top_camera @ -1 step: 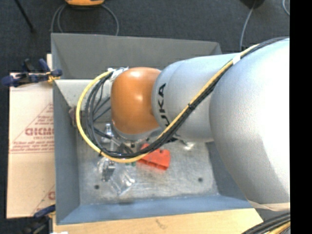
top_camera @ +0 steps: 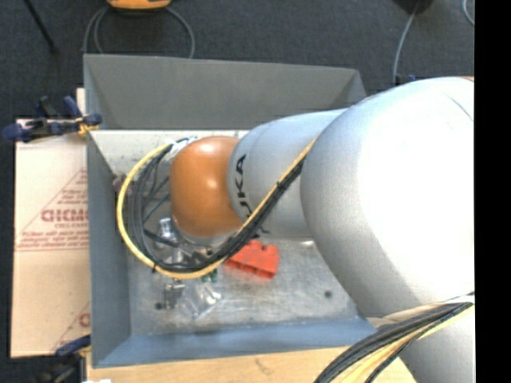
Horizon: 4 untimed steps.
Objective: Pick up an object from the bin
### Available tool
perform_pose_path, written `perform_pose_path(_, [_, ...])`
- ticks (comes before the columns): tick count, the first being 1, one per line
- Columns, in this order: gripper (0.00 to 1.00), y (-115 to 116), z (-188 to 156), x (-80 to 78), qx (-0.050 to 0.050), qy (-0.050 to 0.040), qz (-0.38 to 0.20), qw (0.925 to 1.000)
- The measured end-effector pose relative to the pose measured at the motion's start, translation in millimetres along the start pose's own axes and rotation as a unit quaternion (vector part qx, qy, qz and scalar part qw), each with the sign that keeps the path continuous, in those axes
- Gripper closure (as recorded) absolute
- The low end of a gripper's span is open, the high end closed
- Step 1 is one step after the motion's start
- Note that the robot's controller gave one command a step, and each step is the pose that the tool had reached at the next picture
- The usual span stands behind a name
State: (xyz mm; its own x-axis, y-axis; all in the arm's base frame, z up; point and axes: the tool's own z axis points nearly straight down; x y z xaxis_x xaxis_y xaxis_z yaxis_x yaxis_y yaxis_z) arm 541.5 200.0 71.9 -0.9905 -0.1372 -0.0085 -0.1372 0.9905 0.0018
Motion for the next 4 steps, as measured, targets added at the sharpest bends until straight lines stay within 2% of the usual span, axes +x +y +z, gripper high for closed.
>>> perform_pose_path(1, [0.00,-62,-4,-65.2,0.000,-0.0014,-0.044,0.9990])
perform_pose_path(2, [0.00,-104,-32,44.6,0.000,0.0047,-0.155,0.9879])
perform_pose_path(3, [0.00,-152,-23,7.2,0.000,0.0022,-0.136,0.9907])
perform_pose_path(4, [1.00,-150,-24,6.8,0.000,-0.0008,-0.138,0.9905])
